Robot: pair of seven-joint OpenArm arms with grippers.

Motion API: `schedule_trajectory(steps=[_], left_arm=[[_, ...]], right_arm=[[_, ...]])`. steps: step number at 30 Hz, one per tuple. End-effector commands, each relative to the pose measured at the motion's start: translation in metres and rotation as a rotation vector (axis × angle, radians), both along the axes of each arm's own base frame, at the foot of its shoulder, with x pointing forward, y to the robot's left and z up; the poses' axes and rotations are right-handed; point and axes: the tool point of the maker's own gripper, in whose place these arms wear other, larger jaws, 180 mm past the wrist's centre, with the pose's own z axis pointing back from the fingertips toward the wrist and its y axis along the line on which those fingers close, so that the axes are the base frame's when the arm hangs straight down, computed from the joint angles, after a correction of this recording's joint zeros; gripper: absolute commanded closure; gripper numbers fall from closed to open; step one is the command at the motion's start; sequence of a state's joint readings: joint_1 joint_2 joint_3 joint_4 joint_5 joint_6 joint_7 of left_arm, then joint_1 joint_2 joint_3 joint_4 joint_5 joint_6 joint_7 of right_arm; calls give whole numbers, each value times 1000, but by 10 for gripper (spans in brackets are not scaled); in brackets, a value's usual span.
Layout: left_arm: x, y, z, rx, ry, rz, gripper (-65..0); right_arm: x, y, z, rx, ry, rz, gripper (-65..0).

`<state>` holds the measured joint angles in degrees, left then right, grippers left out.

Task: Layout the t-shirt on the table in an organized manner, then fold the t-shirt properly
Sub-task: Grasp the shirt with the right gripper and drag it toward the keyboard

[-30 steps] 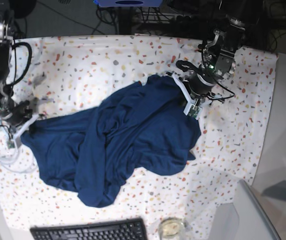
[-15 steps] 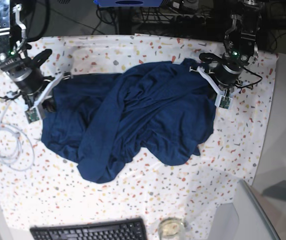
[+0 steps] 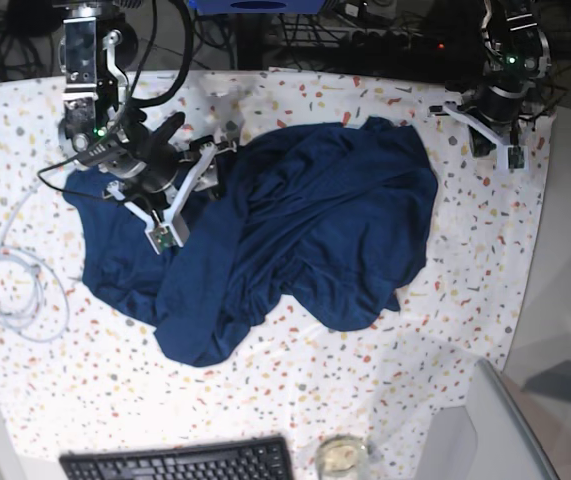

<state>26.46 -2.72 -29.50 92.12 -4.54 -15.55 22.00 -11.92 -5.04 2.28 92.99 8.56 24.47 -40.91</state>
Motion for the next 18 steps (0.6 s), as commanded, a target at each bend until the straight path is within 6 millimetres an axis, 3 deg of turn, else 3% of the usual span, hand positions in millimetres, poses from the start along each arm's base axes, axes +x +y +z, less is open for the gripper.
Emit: schedule_trajectory(steps=[1,6,11,18], left_arm=[[3,4,8,-8,-41,1,0],[-4,3,11,-45,-50,-26,0],[-9,1,8,-50,-40,-24,0],[-12,-1,6,-59,-37,-11,0]], right_arm=[[12,5,9,31,-41,-8,-335],[17,20,11,193,-11,-40,-347],[23,26,4,275,28,-57,-503],[30,12,-1,278,37,-108,-452]])
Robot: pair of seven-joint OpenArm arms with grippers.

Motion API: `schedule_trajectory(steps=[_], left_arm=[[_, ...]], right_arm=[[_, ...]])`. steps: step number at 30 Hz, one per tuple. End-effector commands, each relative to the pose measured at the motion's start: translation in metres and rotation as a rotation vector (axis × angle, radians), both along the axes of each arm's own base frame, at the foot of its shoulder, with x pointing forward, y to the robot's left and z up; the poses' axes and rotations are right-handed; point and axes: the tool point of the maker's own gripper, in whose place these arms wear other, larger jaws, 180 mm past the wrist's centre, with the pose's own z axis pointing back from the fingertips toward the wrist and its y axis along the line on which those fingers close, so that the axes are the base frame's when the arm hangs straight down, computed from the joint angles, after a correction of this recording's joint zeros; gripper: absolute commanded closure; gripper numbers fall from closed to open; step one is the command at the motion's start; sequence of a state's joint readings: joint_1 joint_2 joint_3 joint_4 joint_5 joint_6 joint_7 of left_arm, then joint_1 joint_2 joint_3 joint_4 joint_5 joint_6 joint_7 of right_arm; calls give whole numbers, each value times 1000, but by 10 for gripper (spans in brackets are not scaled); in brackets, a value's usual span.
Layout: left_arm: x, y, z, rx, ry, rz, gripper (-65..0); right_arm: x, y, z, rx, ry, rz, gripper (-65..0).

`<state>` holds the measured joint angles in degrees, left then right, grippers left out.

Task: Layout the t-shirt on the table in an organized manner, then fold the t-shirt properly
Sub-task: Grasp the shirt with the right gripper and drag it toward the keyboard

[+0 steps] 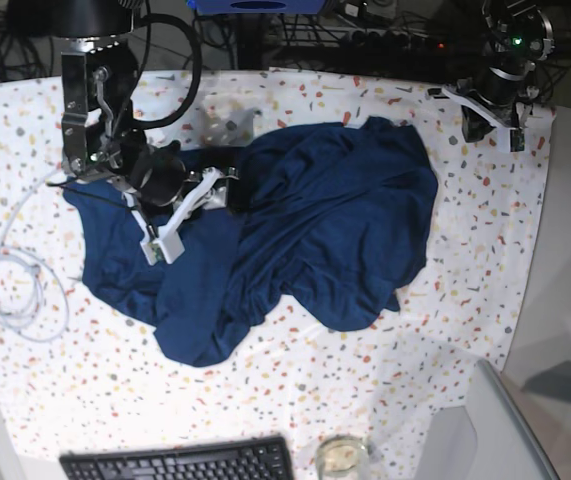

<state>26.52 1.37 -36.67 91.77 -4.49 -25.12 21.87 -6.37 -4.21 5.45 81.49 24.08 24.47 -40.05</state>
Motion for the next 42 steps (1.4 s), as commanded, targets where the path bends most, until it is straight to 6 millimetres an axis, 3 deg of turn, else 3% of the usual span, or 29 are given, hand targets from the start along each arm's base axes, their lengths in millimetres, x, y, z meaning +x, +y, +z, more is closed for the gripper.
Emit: schedule_trajectory(steps=[1,5,8,11,14,25,31,35,38,42], left_arm=[[5,5,10,17,-35,-2,0],[5,5,10,17,-35,-2,0],[7,4,10,15,-38,-6,0],[7,2,9,11,-37,-7,0],[8,2,9,12,-38,-8,0],[11,2,10,13,-44,-9,0],[10,5,11,21,-43,-6,0],[10,6,11,25,-41,-6,0],[9,6,11,25,-38,-6,0],[6,7,11,29,-31,-8,0]], right_arm=[[9,0,6,18,-26,-16,-452],[11,-1,-10,22,27,-19,-420],[11,-1,-15,23,43,-17,-333],[12,2,-12,26,36,-10,-191],[15,1,0,23,-1,-11,0],[19,-25,96,-146,-192,83,-2],[40,-32,144,-213,-301,103,-2],[73,-31,179,-226,-406,96,-2],[111,-32,213,-226,-494,83,-2],[171,-45,229,-213,-528,57,-2]])
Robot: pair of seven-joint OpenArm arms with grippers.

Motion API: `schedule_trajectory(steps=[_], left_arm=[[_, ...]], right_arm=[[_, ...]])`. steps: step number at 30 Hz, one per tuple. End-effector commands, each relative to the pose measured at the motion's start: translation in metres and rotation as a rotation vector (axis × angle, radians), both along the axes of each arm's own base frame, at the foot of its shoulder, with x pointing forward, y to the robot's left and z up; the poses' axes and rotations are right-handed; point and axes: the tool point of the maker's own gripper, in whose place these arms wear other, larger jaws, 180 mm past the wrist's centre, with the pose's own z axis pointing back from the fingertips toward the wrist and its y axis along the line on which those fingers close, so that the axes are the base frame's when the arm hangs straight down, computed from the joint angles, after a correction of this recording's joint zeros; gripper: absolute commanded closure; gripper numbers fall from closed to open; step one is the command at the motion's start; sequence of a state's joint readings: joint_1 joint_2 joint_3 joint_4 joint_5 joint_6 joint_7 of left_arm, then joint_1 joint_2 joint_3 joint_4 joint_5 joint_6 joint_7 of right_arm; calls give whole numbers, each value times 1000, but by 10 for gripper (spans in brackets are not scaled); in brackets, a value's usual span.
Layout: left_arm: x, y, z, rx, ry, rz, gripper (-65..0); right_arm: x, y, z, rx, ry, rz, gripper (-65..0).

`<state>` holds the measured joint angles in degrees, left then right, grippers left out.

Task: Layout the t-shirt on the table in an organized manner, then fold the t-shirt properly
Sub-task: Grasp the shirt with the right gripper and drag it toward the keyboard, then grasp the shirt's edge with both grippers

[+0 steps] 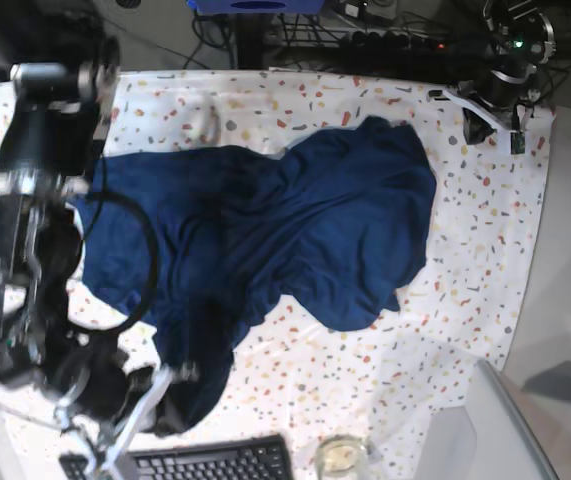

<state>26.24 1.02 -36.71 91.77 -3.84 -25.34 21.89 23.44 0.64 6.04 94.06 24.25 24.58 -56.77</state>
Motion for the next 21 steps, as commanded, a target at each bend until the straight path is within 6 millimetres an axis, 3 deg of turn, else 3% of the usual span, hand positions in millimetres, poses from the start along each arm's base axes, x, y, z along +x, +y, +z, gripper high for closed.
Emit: schedule_trajectory(steps=[1,2,4,7,9,13,17,21], left_arm=[[4,4,9,15,-33,2,0],[2,4,8,14,-29,3,0],[1,4,7,12,-24,4,0],[-5,4,5,12,-11,3,0],[-5,4,5,12,-11,3,0],[-13,6,5,21,5,-2,0],[-16,20,9,43,6,11,0],[-14,28,14,57,-9,30,0]], right_arm=[[20,-8,17,24,-58,-21,-2],[34,-14,20,40,-83,-36,-6],[48,-30,16,35,-82,-59,-90],[41,-53,-1,-30,0,-77,-410],[15,-60,-12,-86,18,-70,-546],[-66,-44,-42,-141,41,-17,-467],[-151,14,-92,-84,179,119,-456],[-199,58,-128,1,273,210,-453]])
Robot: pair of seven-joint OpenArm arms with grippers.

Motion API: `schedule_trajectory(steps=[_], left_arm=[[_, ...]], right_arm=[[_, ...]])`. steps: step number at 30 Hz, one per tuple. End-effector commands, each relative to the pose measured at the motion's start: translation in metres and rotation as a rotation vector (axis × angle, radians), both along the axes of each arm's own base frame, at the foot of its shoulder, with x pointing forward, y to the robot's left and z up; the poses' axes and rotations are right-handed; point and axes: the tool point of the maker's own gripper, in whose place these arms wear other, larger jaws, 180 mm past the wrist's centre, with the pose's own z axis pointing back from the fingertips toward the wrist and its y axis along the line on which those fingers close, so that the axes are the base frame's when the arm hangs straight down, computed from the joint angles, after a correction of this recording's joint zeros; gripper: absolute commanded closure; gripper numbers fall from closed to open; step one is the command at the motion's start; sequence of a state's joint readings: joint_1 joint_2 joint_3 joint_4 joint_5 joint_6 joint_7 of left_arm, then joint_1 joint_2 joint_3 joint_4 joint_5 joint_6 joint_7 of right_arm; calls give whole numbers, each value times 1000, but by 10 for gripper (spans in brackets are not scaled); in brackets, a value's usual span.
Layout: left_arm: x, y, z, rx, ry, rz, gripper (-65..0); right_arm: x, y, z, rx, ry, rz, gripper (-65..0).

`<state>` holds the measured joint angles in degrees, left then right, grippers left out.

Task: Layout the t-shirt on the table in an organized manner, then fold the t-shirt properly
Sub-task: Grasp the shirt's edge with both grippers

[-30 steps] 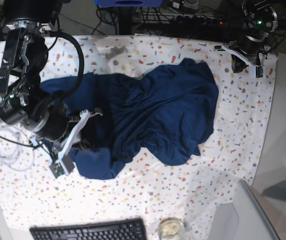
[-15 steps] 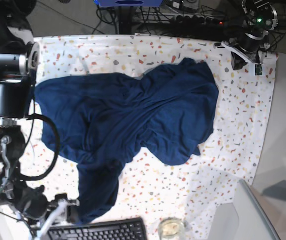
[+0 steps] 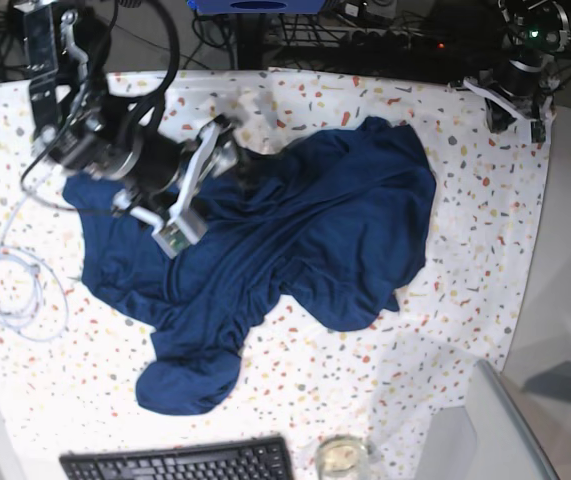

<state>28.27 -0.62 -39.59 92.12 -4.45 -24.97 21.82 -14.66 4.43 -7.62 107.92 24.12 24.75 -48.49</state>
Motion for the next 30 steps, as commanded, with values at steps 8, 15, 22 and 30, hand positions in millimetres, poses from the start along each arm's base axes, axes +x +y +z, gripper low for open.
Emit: schedule_trajectory(steps=[8,15,22,30], left_arm=[[6,-61,-12,-97,2,-120,0],[7,-59,1,-292,-135,61,0],[12,-72,1,-411,-160,37,-418],[31,-100,-35,-537,-122,54,-418]], right_arm=[[-6,-41,-28,-35,38,-80,-225],[-17,-84,-52,-82,109,-190,-20],[-21,-94,-55,-92,120,-216,-8],[-15,-146,-51,-128,107,-372,-17]])
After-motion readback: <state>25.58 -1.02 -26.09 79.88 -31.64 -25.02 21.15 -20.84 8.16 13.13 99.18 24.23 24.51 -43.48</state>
